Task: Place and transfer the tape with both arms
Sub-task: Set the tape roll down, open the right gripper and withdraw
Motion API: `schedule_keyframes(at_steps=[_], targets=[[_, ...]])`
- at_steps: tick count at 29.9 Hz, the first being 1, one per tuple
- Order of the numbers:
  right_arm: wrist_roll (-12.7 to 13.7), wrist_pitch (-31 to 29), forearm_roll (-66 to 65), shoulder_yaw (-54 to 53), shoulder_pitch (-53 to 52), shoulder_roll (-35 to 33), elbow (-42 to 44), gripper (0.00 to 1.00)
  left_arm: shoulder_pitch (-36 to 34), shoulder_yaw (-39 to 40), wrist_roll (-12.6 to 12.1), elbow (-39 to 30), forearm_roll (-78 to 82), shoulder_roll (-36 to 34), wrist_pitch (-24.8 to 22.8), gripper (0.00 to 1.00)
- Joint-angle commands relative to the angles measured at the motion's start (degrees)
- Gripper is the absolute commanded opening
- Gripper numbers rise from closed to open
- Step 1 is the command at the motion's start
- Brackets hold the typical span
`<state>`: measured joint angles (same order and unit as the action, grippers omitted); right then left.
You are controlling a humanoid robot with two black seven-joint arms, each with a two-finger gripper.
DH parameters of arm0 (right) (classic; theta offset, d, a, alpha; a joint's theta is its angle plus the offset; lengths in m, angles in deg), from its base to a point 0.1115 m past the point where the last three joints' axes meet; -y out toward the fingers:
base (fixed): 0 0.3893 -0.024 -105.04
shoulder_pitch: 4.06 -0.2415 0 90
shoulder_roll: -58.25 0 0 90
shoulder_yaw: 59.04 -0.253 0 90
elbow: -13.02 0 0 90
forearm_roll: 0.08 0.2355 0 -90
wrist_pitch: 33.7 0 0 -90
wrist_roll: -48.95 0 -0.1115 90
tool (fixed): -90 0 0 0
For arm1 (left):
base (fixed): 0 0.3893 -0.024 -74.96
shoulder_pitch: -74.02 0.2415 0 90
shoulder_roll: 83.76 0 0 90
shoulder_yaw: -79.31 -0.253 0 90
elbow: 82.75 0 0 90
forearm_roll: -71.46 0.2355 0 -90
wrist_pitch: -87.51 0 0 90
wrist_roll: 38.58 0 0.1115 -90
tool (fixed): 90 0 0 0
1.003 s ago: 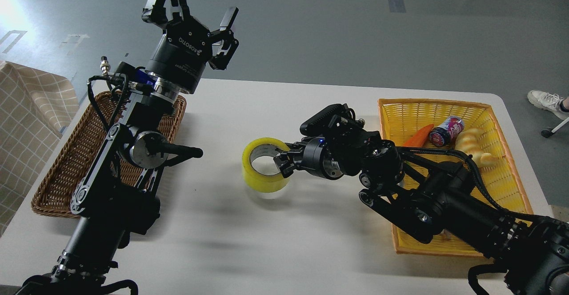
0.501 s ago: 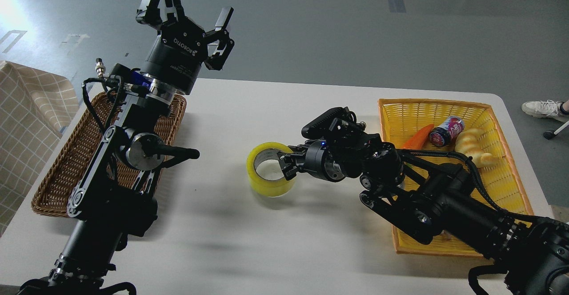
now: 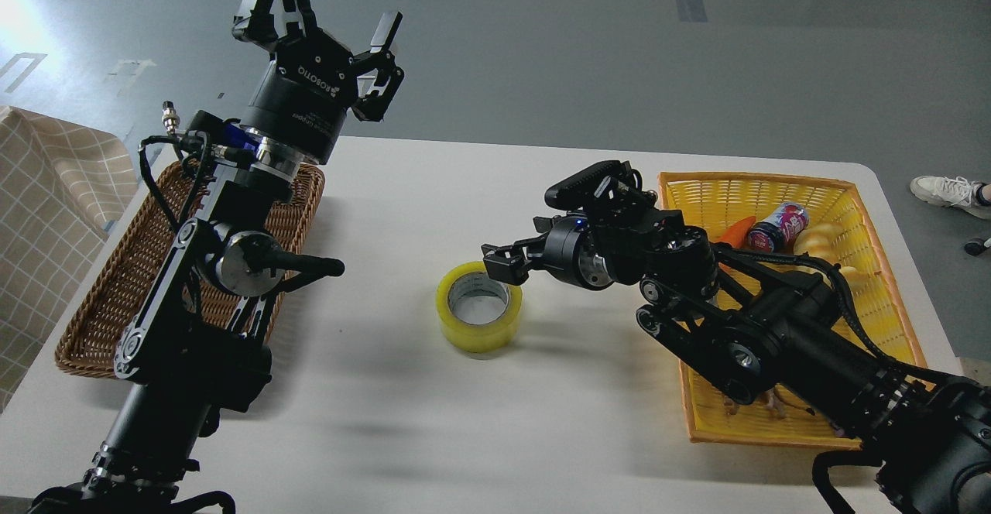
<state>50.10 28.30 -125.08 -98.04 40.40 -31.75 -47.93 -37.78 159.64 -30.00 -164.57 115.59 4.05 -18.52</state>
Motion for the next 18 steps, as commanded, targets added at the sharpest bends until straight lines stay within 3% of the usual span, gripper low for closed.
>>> schedule_keyframes(at_steps=[1, 6, 11, 14, 18], targets=[[0.00, 0.00, 0.00, -3.17, 0.27, 0.00, -1.71, 0.99, 0.01, -0.09, -0.06, 0.00, -0.01, 0.00, 0.38, 0.98], [-0.70, 0.75, 3.43, -11.52, 5.10, -5.27, -7.51, 0.99, 0.01, -0.61, -0.58, 0.00, -0.10, -0.70, -0.15, 0.98], [-2.63, 1.19, 23.45, -17.16, 7.30, -12.83, -16.92, 1.00, -0.08, -1.05, -0.94, 0.26, -0.18, -1.84, -0.32, 0.98], [-3.16, 1.28, 43.63, -17.60, 7.83, -16.42, -19.99, 1.00, 0.01, -1.40, -0.94, 0.87, -0.01, -2.20, -0.24, 0.98], [-3.25, 1.98, 53.01, -22.94, 9.41, -16.88, -22.28, 1.00, 0.10, -1.41, -0.85, 0.88, 0.25, -2.28, -0.32, 0.98]])
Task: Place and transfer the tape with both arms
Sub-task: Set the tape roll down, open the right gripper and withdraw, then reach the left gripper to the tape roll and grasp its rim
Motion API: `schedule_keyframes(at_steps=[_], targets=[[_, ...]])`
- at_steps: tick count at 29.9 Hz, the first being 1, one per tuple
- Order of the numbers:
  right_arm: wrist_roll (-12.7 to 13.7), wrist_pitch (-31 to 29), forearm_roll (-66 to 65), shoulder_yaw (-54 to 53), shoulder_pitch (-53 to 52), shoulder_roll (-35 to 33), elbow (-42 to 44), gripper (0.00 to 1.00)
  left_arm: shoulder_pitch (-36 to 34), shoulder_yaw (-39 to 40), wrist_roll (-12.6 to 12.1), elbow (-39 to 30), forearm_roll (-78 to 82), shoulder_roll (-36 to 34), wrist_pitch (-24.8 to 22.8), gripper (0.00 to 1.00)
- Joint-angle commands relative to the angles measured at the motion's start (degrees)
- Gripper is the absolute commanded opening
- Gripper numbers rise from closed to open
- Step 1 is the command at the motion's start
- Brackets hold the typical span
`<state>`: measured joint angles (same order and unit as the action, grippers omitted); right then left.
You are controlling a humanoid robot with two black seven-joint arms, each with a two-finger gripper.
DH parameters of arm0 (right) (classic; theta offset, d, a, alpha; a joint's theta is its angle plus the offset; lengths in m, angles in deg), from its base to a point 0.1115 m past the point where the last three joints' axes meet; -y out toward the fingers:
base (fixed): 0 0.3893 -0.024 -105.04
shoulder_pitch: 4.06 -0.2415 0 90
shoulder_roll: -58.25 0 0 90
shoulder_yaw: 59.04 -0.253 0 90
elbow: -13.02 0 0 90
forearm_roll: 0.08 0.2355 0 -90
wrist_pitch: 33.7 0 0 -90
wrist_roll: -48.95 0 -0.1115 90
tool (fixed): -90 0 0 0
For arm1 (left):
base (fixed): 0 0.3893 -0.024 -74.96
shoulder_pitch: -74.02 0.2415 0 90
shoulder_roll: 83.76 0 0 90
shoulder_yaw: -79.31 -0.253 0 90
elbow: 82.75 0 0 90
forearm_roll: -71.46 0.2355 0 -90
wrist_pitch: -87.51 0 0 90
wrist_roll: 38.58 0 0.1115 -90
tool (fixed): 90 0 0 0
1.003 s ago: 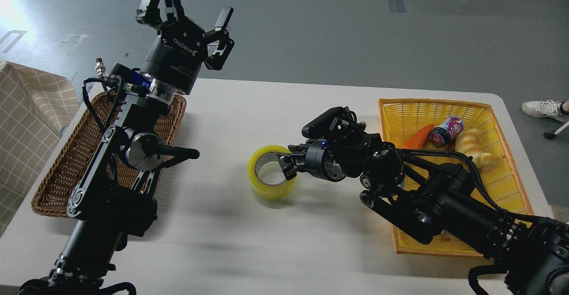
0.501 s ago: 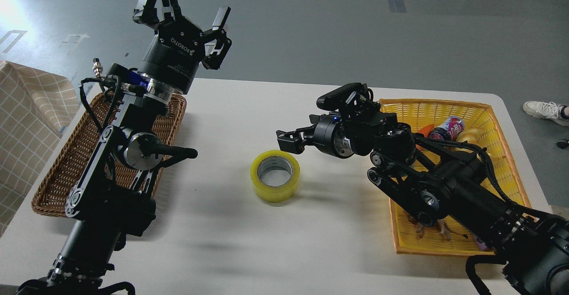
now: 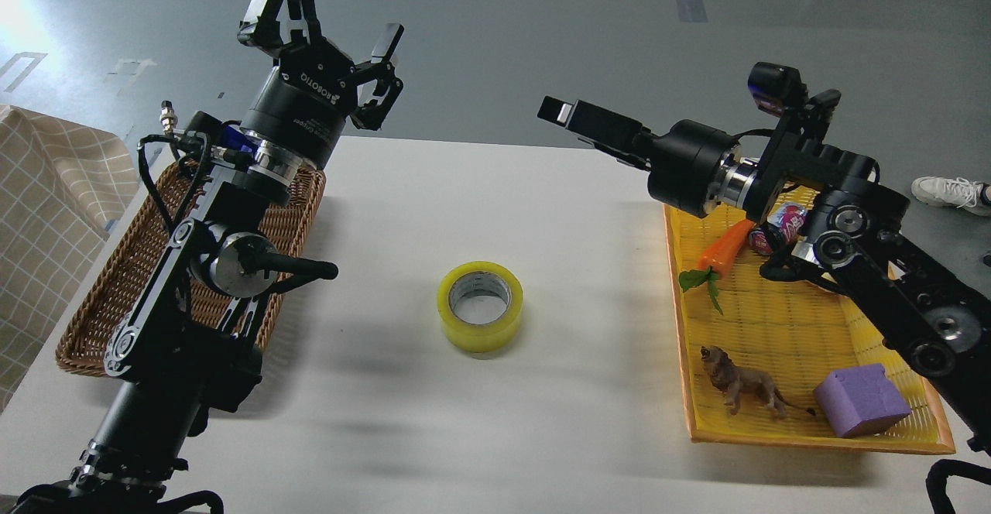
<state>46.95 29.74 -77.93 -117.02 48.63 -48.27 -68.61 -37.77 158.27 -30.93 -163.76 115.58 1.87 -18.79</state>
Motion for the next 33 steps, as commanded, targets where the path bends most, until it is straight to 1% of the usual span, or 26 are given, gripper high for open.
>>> schedule_keyframes(at_steps=[1, 2, 3, 4, 6, 7, 8, 9, 10, 12, 14, 16, 18, 23, 25, 26, 27, 28, 29, 30, 32, 33], targets=[[-0.19, 0.46, 6.83, -8.16, 3.10, 0.33, -2.30, 1.00, 0.00, -0.03, 0.09, 0.06, 0.35, -0.11, 0.04, 0.98], [-0.20, 0.46, 7.01, -10.29, 4.08, 0.78, -2.65, 1.00, -0.09, -0.03, 0.09, 0.06, 0.62, -0.19, 0.04, 0.98], [-0.20, 0.28, 7.10, -14.66, 6.00, 2.52, -3.18, 1.00, -0.09, -0.12, 0.09, 0.06, 0.70, -0.19, 0.04, 0.98], [-0.20, -0.07, 7.27, -18.71, 7.33, 5.41, -3.27, 1.00, -0.18, -0.04, 0.09, -0.03, 0.71, -0.28, 0.04, 0.98], [-0.20, -0.16, 8.50, -22.42, 8.13, 9.11, -3.27, 1.00, -0.27, -0.12, 0.09, -0.12, 0.71, -0.37, 0.04, 0.98], [-0.20, -0.42, 11.29, -24.96, 8.92, 12.09, -3.27, 1.00, -0.18, -0.30, 0.18, -0.12, 0.71, -0.37, 0.04, 0.98], [-0.11, -0.77, 13.32, -25.95, 9.36, 13.25, -3.27, 1.00, -0.18, -0.56, 0.26, -0.12, 0.79, -0.37, 0.04, 0.98], [-0.02, -1.44, 18.04, -27.44, 9.97, 14.30, -3.27, 1.00, -0.27, -1.43, 0.79, -0.20, 0.79, -0.37, 0.56, 0.98], [0.07, -1.44, 22.26, -27.71, 10.15, 14.23, -3.27, 1.00, -0.27, -1.79, 0.88, -0.55, 0.88, -0.28, 0.66, 0.98], [0.07, -1.44, 24.84, -27.71, 10.15, 14.23, -3.27, 1.00, -0.27, -1.97, 1.05, -0.82, 0.88, -0.02, 0.66, 0.98], [0.07, -1.44, 26.26, -28.15, 10.15, 14.49, -3.36, 1.00, -0.27, -2.58, 1.84, -1.08, 1.23, 0.07, 0.66, 0.98], [0.07, -1.44, 26.43, -28.68, 10.24, 14.58, -3.88, 1.00, -0.18, -2.93, 3.51, -1.17, 3.24, 0.07, 0.74, 0.98], [0.07, -1.44, 27.05, -29.12, 10.50, 14.58, -3.89, 1.00, 0.08, -2.94, 4.13, -1.17, 4.65, 0.33, 1.01, 0.98], [-0.02, -1.44, 27.05, -29.38, 10.95, 14.23, -4.33, 1.00, 2.89, -4.34, 4.39, -1.17, 5.62, 1.12, 3.20, 0.98], [-0.02, -1.44, 26.96, -29.65, 10.95, 14.05, -4.94, 1.00, 3.33, -5.39, 6.49, -1.35, 9.56, 1.39, 3.29, 0.98], [-0.02, -1.44, 26.96, -29.65, 11.03, 13.88, -5.20, 1.00, 3.60, -5.83, 7.98, -1.43, 12.19, 1.30, 3.47, 0.98], [-0.02, -1.44, 26.96, -29.47, 11.03, 13.18, -5.73, 1.00, 4.03, -6.18, 11.39, -2.04, 18.83, 0.26, 4.43, 0.98], [-0.02, -1.44, 26.96, -29.38, 11.12, 13.00, -6.17, 1.00, 4.30, -6.27, 12.82, -2.75, 22.99, -0.02, 5.57, 0.98], [-0.02, -1.44, 26.96, -29.30, 11.21, 12.91, -7.13, 1.00, 4.74, -6.36, 14.31, -4.58, 31.64, -0.63, 8.62, 0.98], [-0.02, -1.44, 26.96, -29.38, 11.64, 12.91, -7.66, 1.00, 5.44, -6.45, 14.15, -6.51, 39.13, -1.50, 11.53, 0.98], [-0.02, -1.44, 26.96, -29.38, 11.91, 12.91, -8.19, 1.00, 6.14, -6.89, 13.28, -8.19, 45.15, -2.13, 12.61, 0.98], [-0.02, -1.44, 26.96, -29.38, 11.91, 12.91, -8.72, 1.00, 6.84, -7.85, 12.31, -9.33, 48.92, -3.17, 12.52, 0.98]])
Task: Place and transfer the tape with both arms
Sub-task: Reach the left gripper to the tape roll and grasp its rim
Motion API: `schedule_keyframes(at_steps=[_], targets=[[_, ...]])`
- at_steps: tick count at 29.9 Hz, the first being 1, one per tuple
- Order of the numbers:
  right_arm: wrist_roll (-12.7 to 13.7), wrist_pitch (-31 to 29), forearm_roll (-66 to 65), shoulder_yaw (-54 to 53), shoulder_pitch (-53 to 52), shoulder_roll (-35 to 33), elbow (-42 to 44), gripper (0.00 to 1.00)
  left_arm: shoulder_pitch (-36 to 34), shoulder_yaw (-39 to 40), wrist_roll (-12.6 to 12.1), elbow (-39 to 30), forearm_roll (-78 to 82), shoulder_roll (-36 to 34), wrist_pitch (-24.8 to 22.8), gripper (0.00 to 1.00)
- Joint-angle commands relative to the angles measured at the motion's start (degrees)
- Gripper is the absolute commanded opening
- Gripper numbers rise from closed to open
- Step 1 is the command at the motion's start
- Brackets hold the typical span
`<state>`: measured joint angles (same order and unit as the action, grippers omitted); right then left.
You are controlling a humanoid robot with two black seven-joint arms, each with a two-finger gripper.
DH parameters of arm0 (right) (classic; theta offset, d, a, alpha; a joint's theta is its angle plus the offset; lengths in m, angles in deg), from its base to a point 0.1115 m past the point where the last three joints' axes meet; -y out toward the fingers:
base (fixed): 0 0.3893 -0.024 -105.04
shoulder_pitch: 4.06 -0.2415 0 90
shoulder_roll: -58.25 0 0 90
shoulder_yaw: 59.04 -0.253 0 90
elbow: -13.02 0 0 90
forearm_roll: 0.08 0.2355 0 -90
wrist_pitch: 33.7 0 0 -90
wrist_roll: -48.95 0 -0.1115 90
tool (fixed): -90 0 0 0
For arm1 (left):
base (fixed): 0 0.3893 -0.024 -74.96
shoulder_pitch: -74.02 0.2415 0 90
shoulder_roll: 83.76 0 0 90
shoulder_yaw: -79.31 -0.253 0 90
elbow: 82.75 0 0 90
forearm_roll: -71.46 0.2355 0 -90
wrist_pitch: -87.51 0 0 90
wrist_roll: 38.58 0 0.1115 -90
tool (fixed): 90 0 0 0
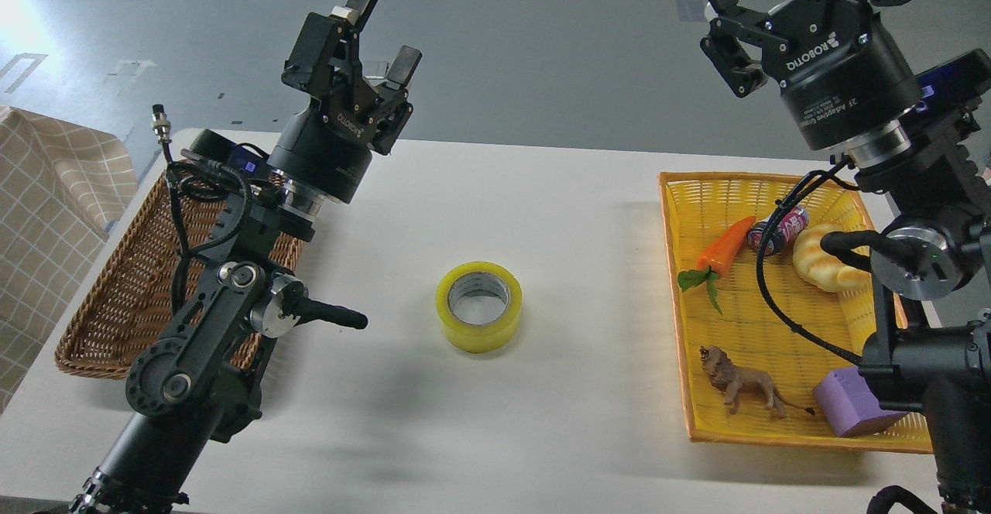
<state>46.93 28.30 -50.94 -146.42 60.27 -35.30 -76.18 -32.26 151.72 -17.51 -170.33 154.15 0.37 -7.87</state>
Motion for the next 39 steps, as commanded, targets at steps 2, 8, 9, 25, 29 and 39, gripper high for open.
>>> schedule_keyframes(at_steps=[2, 8, 9, 25, 29, 39], targets=[[0.00, 0.00, -0.03, -0.07, 0.27, -0.14, -1.42, 1.00, 1.34, -2.70, -3.13, -3.12, 12.23, -3.78, 1.68, 0.98], [0.09, 0.00, -0.03, -0.15, 0.18, -1.19, -1.42, 1.00, 3.79, -9.98, -4.89, -2.59, 23.79, -13.43, 1.95, 0.98], [0.09, 0.00, -0.03, -0.24, 0.18, -1.37, -1.42, 1.00, 3.89, -10.87, -5.42, -1.89, 27.93, -14.94, 2.12, 0.98], [1.67, 0.00, -0.11, 0.28, -0.61, -1.72, -0.63, 1.00, 9.15, -16.07, -19.84, 0.57, 42.31, -15.48, 2.03, 0.98], [3.25, 0.00, -0.11, 0.28, -0.70, -1.72, -0.97, 1.00, 11.00, -16.68, -19.75, 0.49, 42.31, -14.78, 2.03, 0.98], [4.49, 0.00, -0.03, 0.02, 0.01, -2.95, -2.20, 1.00, 9.96, -19.67, -19.58, 1.19, 42.31, -14.78, -0.07, 0.98]])
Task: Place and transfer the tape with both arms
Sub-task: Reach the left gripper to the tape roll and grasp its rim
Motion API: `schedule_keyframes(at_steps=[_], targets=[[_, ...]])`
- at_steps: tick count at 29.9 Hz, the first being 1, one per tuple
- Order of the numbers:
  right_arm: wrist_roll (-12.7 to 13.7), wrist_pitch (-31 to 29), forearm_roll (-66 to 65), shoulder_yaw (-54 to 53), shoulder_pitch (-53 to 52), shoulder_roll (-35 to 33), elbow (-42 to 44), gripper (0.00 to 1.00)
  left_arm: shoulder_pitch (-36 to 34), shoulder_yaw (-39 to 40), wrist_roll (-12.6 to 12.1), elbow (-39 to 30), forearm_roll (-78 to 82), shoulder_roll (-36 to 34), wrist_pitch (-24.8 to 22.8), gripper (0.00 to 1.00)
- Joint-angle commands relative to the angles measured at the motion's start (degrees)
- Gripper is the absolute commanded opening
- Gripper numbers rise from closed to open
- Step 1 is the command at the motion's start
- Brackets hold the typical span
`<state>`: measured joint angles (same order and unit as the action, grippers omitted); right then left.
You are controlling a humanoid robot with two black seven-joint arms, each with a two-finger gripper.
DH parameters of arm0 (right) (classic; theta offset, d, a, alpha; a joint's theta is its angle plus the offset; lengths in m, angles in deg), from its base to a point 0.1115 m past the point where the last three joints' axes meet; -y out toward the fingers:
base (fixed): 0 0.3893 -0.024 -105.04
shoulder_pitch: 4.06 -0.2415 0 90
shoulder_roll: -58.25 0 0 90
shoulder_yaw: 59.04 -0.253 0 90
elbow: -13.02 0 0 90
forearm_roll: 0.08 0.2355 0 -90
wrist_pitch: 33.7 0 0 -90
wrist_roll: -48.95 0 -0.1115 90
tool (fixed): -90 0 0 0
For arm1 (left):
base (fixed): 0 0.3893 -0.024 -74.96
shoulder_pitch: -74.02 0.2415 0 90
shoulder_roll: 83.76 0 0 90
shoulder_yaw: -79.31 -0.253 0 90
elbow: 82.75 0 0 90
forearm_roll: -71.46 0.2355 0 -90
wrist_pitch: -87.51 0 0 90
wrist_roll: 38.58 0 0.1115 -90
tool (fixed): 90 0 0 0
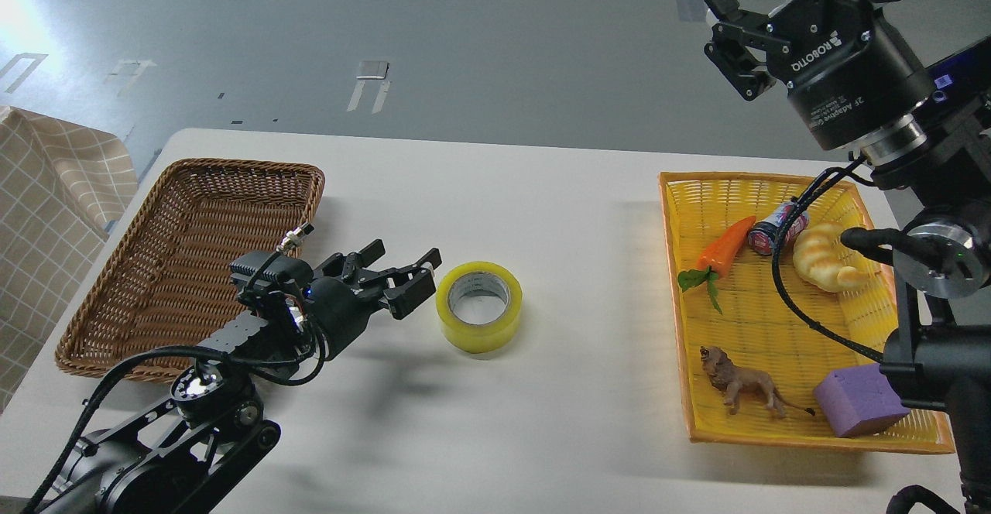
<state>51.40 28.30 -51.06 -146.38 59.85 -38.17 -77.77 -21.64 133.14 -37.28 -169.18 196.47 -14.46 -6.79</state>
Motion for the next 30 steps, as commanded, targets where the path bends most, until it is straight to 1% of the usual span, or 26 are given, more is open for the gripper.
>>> schedule_keyframes(at_steps=[1, 3, 4, 10, 12, 16, 18, 21, 24, 30], targets=[[0.02, 0.00, 0.09, -0.20, 0.51, -0.26, -1.75, 1.00, -1.62, -1.35, 0.29, 0.12, 0.00, 0.40, -2.19, 0.98], [0.02, 0.00, 0.18, -0.28, 0.60, -0.87, -2.98, 1.00, -2.51, -1.26, 0.37, 0.21, 0.00, 1.71, -3.60, 0.98], [0.02, 0.00, 0.18, -0.28, 0.69, -1.22, -3.16, 1.00, -2.51, -0.66, 0.03, 0.21, 0.00, 2.68, -4.13, 0.98], [0.02, 0.00, 0.27, -0.98, 0.86, -1.40, -3.08, 1.00, -3.12, -0.73, 0.72, 0.12, 0.00, 7.87, -4.22, 0.98], [0.02, 0.00, 0.71, -2.03, 1.21, -1.31, -2.99, 1.00, -4.61, -1.26, 1.42, 0.47, 0.00, 7.61, -4.40, 0.98], [0.02, 0.00, 3.16, -2.83, 1.83, -1.40, -2.82, 1.00, -6.20, -1.53, 1.43, 3.98, 0.00, 6.12, -4.49, 0.98], [0.02, 0.00, 3.35, -3.36, 1.92, -1.40, -2.81, 1.00, -7.25, -2.75, 0.82, 4.77, 0.00, 4.81, -5.53, 0.98], [0.02, 0.00, 4.22, -4.15, 2.18, -1.23, -2.55, 1.00, -9.18, -5.82, 0.73, 5.83, 0.00, 3.49, -6.77, 0.98], [0.02, 0.00, 5.36, -4.33, 2.88, -1.23, -2.29, 1.00, -10.50, -6.19, 0.20, 8.02, 0.00, 2.87, -6.77, 0.98], [0.02, 0.00, 5.37, -4.33, 2.80, -1.14, -1.06, 1.00, -11.56, -6.89, -0.07, 8.30, 0.00, 2.60, -6.77, 0.98]])
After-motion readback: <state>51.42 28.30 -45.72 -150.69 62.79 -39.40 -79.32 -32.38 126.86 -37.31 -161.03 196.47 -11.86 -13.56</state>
